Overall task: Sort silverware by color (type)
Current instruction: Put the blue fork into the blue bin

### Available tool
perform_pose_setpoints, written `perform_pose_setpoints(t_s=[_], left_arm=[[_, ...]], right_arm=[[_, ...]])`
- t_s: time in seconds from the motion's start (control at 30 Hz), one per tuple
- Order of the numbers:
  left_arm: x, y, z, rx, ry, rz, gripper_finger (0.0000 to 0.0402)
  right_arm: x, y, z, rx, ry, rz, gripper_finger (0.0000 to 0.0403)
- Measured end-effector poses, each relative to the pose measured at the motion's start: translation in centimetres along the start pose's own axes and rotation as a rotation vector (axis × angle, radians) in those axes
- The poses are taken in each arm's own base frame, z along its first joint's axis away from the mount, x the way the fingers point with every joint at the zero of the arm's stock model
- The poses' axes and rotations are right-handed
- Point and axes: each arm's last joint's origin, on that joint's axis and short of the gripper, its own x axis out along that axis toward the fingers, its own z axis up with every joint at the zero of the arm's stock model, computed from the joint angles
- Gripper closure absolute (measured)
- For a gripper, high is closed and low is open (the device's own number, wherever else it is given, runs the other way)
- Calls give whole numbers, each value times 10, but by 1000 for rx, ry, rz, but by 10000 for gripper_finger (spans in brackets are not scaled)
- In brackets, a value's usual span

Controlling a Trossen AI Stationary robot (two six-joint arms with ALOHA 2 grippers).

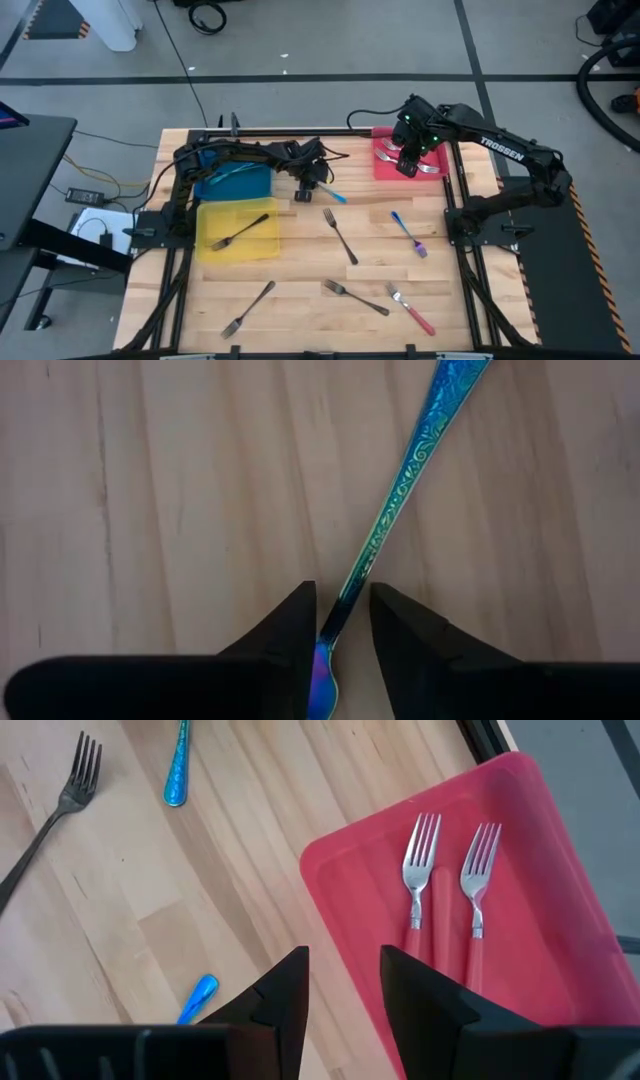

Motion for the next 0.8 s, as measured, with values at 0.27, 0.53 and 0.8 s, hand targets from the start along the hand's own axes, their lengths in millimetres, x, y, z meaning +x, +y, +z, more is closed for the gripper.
perform_pose_setpoints(t_s=[0.27, 0.53, 0.8], left_arm=[[0, -1, -2, 28, 20, -19, 355], [-3, -2, -3, 25, 28, -23, 392], [-48, -2, 5, 6, 10, -6, 399]], right_arm=[[0, 0, -1, 3, 7, 1, 270], [0, 0, -1, 2, 7, 1, 270], [0, 0, -1, 0, 7, 1, 270]])
